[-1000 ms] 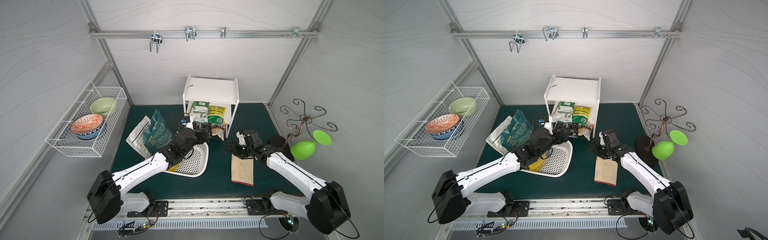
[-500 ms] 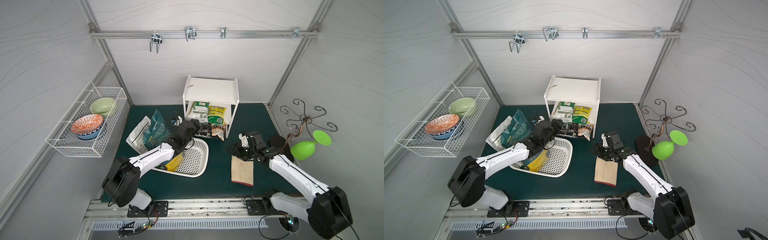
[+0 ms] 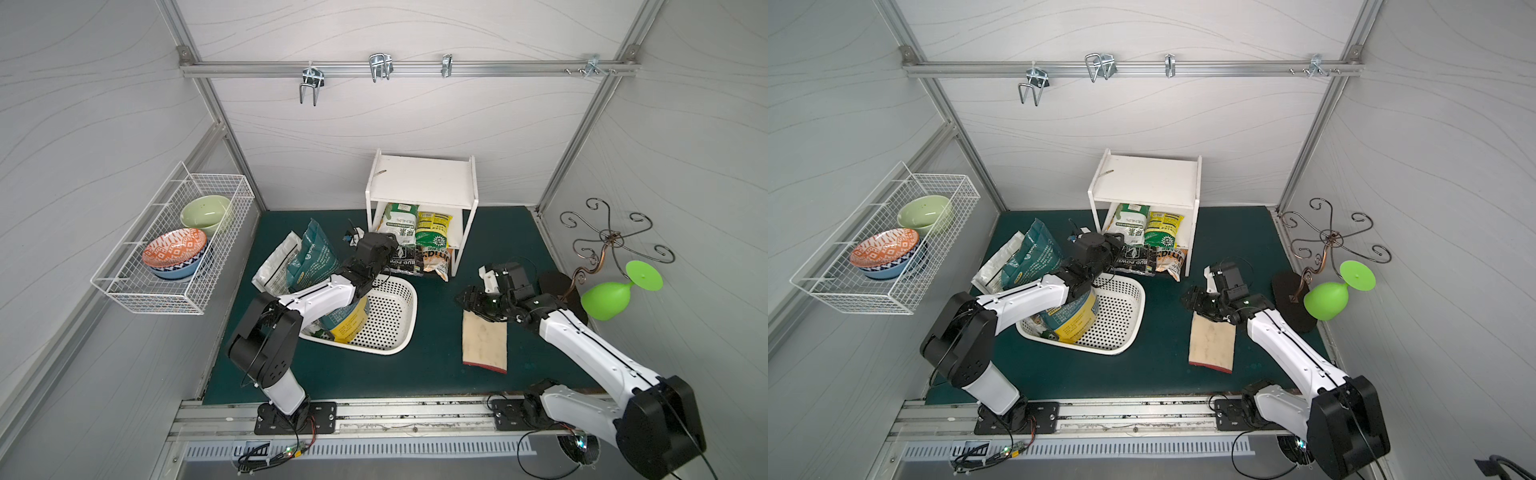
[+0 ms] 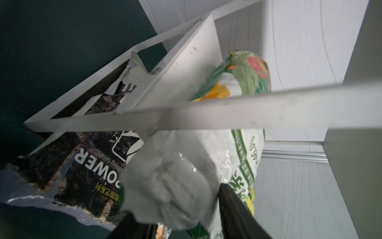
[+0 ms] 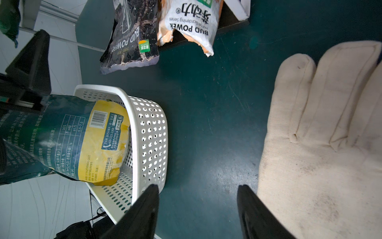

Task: Take down the fertilizer bag from the shelf
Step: Pick up the fertilizer bag from the shelf.

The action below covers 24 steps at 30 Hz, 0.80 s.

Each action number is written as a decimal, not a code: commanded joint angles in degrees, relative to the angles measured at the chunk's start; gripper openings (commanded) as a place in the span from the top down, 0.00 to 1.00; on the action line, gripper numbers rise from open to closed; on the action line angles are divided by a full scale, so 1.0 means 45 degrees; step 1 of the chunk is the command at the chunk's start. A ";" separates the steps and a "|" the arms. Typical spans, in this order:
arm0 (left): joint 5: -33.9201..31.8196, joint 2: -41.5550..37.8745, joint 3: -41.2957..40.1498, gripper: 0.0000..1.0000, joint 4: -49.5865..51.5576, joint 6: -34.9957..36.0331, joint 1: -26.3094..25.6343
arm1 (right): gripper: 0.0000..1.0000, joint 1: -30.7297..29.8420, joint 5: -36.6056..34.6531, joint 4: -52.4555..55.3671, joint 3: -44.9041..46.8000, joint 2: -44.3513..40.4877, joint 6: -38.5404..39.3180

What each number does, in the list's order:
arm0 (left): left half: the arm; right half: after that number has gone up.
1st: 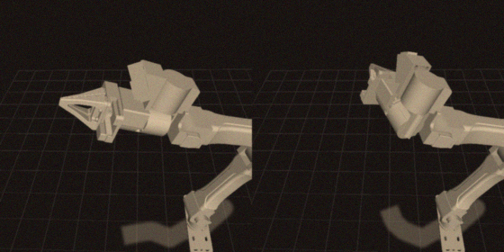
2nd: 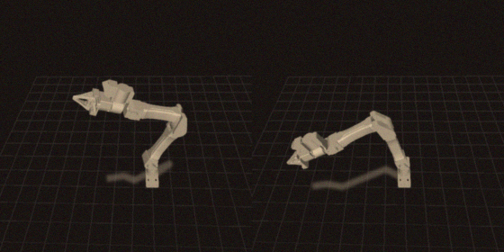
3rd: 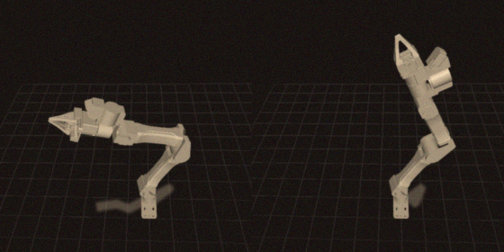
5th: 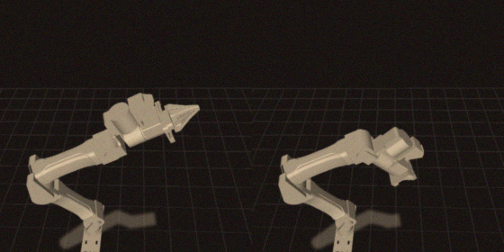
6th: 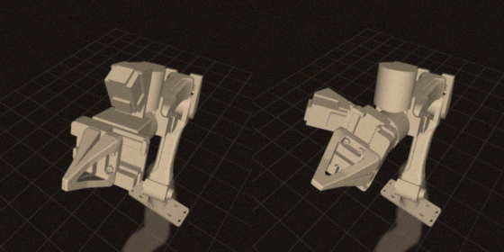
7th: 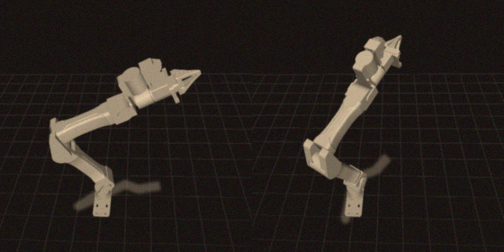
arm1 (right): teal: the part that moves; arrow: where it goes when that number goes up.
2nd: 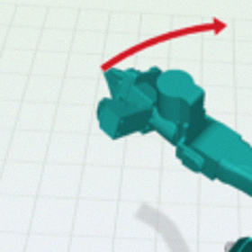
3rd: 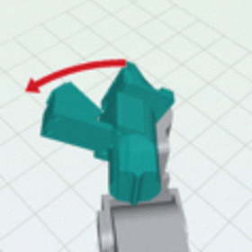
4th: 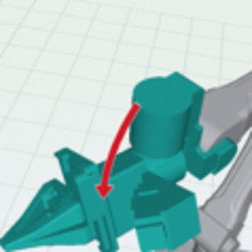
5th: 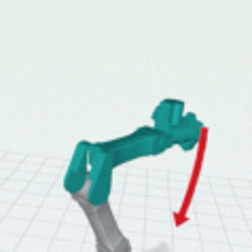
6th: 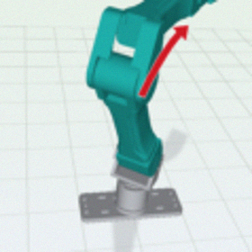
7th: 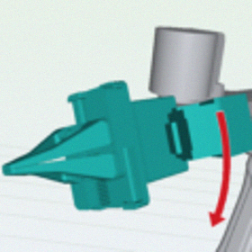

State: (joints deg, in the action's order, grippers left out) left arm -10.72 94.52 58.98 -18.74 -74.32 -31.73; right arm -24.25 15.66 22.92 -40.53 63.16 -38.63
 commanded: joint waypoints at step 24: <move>0.1415 -0.3111 -0.0280 1.00 -0.0242 0.3508 0.0195 | 0.36 0.0092 -0.0044 0.0575 -0.0368 -0.0108 0.0484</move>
State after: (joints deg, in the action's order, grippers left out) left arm -5.15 85.03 56.45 -17.76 -65.17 -30.79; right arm -24.23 15.59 23.99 -40.75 63.16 -37.56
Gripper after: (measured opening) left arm 0.065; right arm 0.636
